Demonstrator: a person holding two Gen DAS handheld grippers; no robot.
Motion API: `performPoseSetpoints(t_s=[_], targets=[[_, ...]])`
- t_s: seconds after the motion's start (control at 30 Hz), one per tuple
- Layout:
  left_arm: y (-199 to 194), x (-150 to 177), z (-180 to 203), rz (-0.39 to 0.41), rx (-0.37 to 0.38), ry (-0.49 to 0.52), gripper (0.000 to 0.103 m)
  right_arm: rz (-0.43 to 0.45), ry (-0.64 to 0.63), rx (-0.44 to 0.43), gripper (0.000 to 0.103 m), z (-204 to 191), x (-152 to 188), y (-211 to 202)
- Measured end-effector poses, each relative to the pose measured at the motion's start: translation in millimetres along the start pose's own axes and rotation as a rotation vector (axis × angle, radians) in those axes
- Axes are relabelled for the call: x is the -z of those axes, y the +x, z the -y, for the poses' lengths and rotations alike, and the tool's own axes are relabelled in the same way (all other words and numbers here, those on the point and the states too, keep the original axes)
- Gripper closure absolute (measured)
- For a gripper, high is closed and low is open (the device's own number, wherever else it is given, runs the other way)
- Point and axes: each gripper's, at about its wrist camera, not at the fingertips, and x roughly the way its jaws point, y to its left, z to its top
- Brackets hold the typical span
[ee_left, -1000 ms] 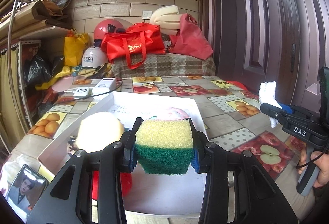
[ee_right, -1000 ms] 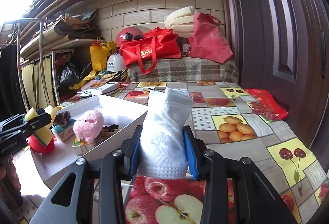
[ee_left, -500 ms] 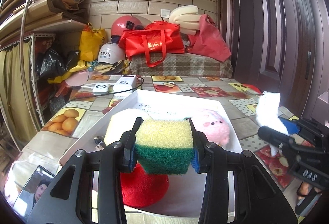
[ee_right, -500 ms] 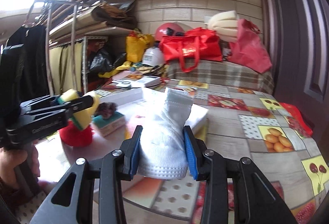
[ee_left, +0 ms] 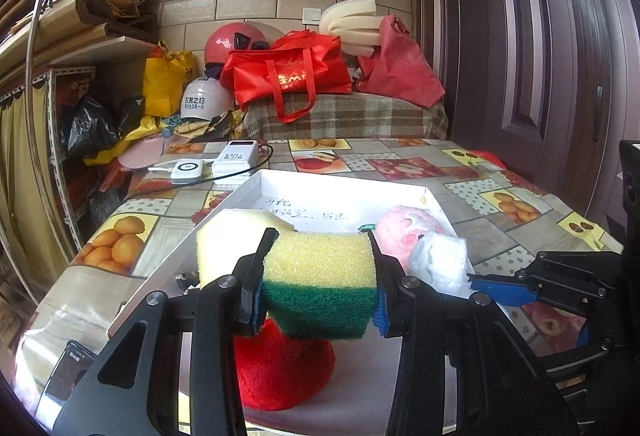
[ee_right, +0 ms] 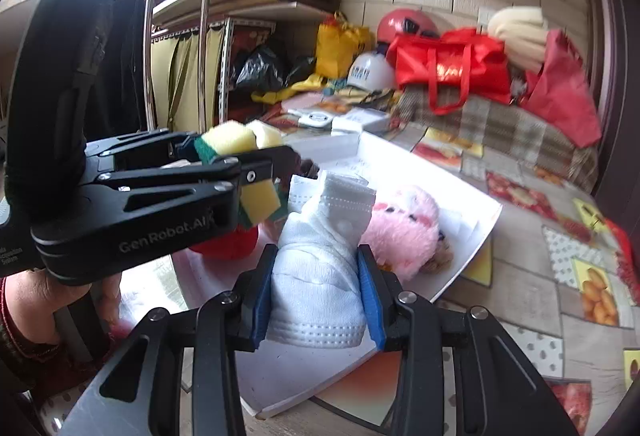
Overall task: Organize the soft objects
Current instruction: 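Lower the scouring sponge into the tray and open the left gripper while the right releases the sock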
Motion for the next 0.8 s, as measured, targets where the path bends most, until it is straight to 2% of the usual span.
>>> performPoseSetpoints(t_s=[0.17,0.33,0.4,0.53,0.63,0.8], targets=[[6,-2,-4,-0.012,0.006,-0.013,0.063,-0.098,0.053,-0.057,0.065,8,1,21],[8,-2,-7,-0.021,0.01,-0.026,0.063,-0.123,0.083,-0.022,0.065,17,-1,31],[8,-2,-8,-0.02,0.011,-0.024,0.063,-0.119,0.098,0.014,0.065,24,-3,35],[9,-2,-8,-0.021,0.01,-0.023,0.063,-0.082,0.134,0.146,0.065,45,-12,41],[9,-3,-8,-0.019,0.003,-0.02,0.063,-0.082,0.175,0.139,0.065,54,-12,42],[22,-8,-5,-0.024,-0.031,-0.01,0.063,-0.015,0.057,0.117,0.065,27,-16,31]])
